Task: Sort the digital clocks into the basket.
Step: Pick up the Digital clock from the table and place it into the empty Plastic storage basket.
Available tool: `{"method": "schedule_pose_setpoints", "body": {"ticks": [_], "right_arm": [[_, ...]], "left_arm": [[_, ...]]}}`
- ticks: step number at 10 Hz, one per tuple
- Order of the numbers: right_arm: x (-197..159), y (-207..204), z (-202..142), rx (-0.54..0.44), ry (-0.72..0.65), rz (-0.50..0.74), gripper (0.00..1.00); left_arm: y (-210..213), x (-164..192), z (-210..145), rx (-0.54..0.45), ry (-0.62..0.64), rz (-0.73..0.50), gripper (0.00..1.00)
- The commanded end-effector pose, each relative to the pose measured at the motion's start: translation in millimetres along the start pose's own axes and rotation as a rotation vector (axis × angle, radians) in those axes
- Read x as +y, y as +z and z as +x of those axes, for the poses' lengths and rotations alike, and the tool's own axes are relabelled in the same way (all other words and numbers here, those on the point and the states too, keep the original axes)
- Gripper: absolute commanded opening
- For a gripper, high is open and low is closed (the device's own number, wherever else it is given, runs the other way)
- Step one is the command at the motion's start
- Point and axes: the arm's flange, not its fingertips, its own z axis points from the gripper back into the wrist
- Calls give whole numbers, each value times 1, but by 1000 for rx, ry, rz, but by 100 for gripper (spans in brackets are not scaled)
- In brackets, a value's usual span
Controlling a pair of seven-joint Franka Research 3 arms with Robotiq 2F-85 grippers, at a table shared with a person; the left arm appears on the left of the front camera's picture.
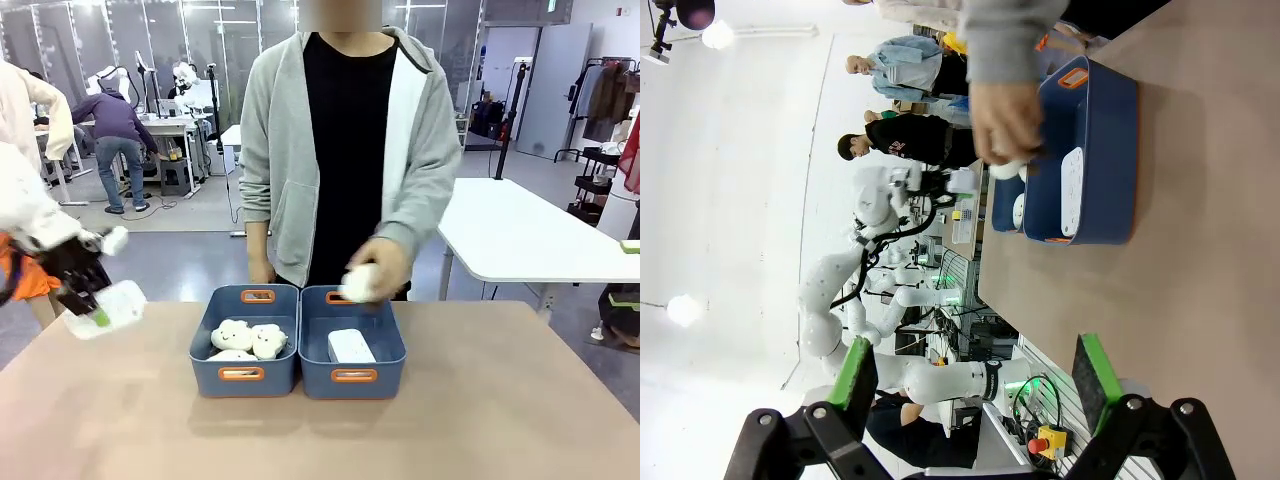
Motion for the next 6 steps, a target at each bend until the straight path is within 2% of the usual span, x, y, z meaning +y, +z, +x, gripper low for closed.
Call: {"method": "schedule_pose_setpoints", "body": {"ticks": [1, 2, 4, 6], "right_arm": [[2, 1, -2, 7, -15, -3, 100], [2, 1, -2, 7, -15, -3, 100], [2, 1, -2, 7, -15, -3, 100], [2, 1, -2, 7, -15, -3, 100]], "left_arm": [[49, -38, -34, -287, -9, 28, 0], [68, -62, -51, -352, 5, 59, 0], [91, -99, -95, -315, 45, 102, 0], [122, -143, -128, -295, 34, 213, 0]]}}
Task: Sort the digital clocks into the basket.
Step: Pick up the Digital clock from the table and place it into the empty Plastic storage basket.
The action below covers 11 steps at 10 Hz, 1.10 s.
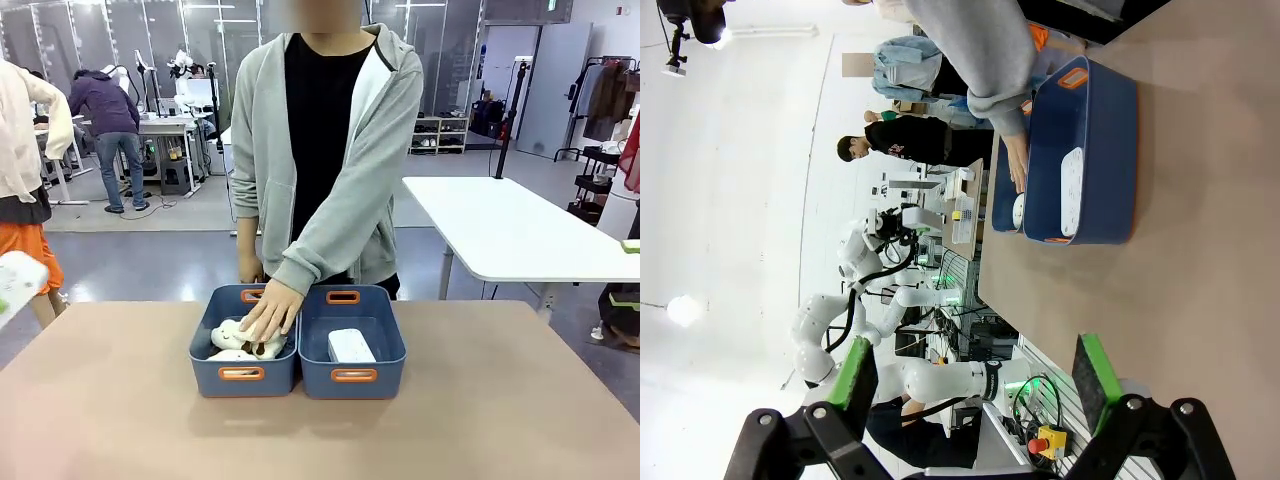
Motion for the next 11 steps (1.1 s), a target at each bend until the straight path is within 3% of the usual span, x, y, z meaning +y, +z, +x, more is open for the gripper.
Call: {"method": "schedule_pose_setpoints", "body": {"ticks": [1, 4, 6, 8, 9, 11], "right_arm": [[2, 1, -2, 8, -15, -3, 100], [2, 1, -2, 8, -15, -3, 100], [2, 1, -2, 8, -15, -3, 100], [2, 1, -2, 8, -15, -3, 100], [2, 1, -2, 8, -15, -3, 100], [2, 1, -2, 8, -15, -3, 100]], "left_arm": [[27, -32, 3, 39, -22, 92, 0], [21, -37, 27, 55, -79, 72, 0], [16, -48, 73, 118, -153, 26, 0], [-15, -44, 157, 202, -326, -49, 0], [-38, -37, 208, 293, -295, -61, 0], [-92, -35, 285, 312, -263, -36, 0]]}}
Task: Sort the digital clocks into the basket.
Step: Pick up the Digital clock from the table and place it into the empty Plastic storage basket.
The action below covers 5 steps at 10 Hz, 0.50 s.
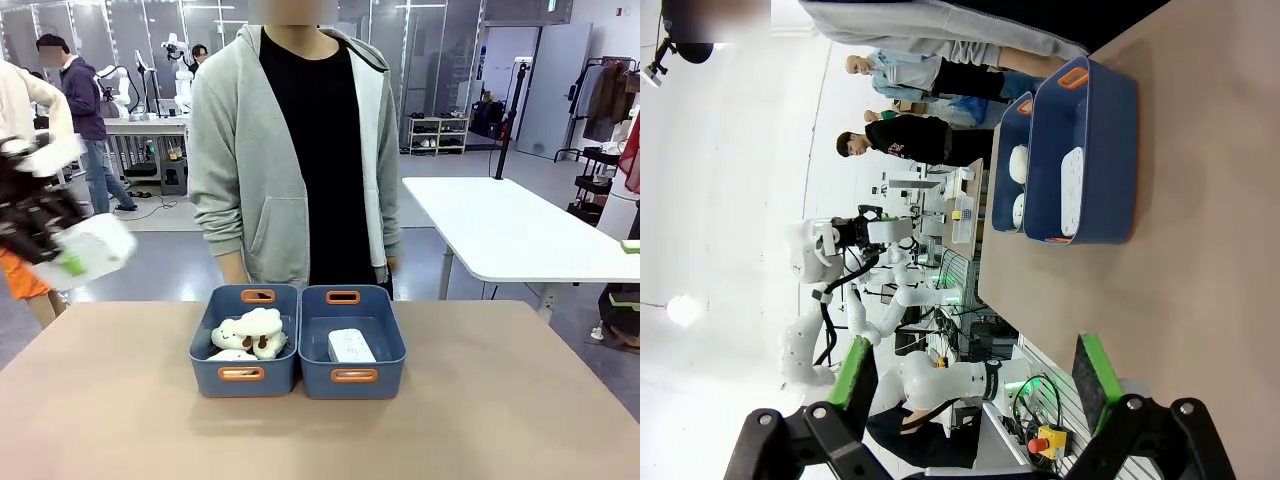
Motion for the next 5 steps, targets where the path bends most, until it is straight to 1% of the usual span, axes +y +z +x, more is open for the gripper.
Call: {"method": "schedule_pose_setpoints", "body": {"ticks": [1, 2, 3, 4, 5], "right_arm": [[2, 1, -2, 7, -16, -2, 100], [2, 1, -2, 7, -16, -2, 100], [2, 1, -2, 7, -16, -2, 100], [2, 1, -2, 7, -16, -2, 100], [2, 1, -2, 7, -16, -2, 100]], "left_arm": [[-39, 28, 55, 80, 49, -51, 0], [-69, 34, 105, 123, -7, -68, 0], [-94, 44, 143, 182, -48, -48, 0], [-124, 53, 175, 231, 12, -61, 0], [-154, 59, 198, 234, -28, -92, 0]]}}
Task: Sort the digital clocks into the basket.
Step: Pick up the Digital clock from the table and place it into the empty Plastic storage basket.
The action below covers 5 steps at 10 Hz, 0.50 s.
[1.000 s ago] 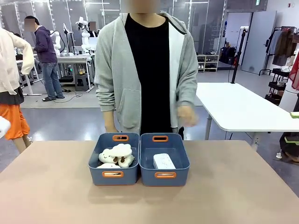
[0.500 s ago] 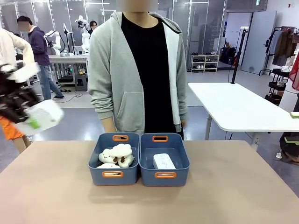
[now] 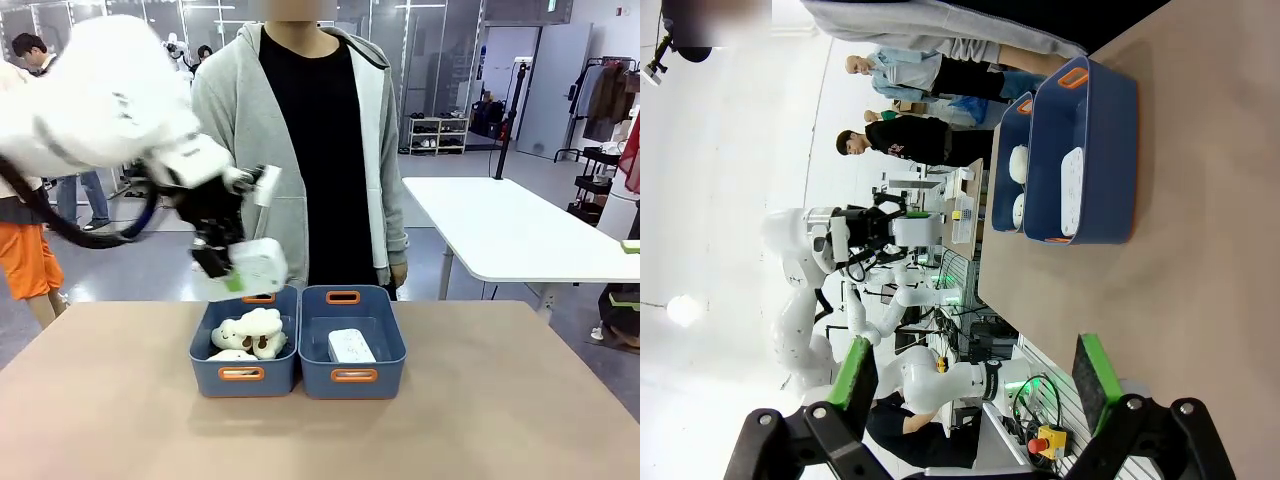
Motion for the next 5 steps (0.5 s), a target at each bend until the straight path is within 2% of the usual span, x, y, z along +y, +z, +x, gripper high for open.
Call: {"method": "schedule_pose_setpoints", "body": {"ticks": [1, 2, 3, 4, 5], "right_arm": [[2, 1, -2, 7, -16, -2, 100], [2, 1, -2, 7, -16, -2, 100], [2, 1, -2, 7, -16, -2, 100], [2, 1, -2, 7, -16, -2, 100], [2, 1, -2, 7, -16, -2, 100]], "left_arm": [[-25, 39, 39, 48, 17, 10, 0], [-40, 46, 61, 30, 26, 94, 0], [-59, 57, 81, -19, 45, 47, 0], [-80, 70, 97, -28, 21, 84, 0], [-99, 82, 108, -33, 44, 63, 0]]}}
